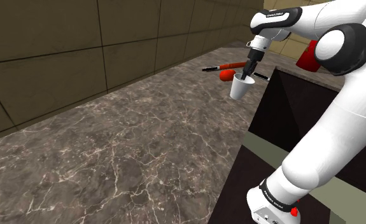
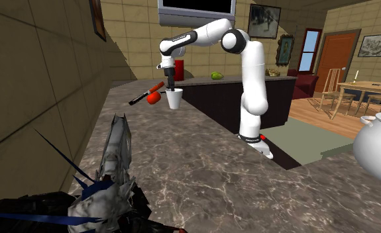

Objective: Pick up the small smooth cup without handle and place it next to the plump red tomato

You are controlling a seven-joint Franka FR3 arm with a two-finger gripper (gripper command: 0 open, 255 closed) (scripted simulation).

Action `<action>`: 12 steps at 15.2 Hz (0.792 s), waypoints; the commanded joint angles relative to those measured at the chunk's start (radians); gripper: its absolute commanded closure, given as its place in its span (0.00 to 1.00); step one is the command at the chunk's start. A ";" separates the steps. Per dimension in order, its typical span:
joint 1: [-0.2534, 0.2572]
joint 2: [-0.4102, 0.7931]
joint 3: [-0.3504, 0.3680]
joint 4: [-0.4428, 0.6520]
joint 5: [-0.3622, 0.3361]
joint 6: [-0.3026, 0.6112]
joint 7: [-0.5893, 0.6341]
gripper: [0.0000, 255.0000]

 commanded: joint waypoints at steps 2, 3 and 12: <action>-0.004 0.007 -0.002 0.041 0.002 -0.035 -0.001 0.00; -0.008 0.016 -0.004 0.084 0.005 -0.071 -0.002 0.00; -0.018 0.036 -0.009 0.167 0.012 -0.136 -0.006 0.00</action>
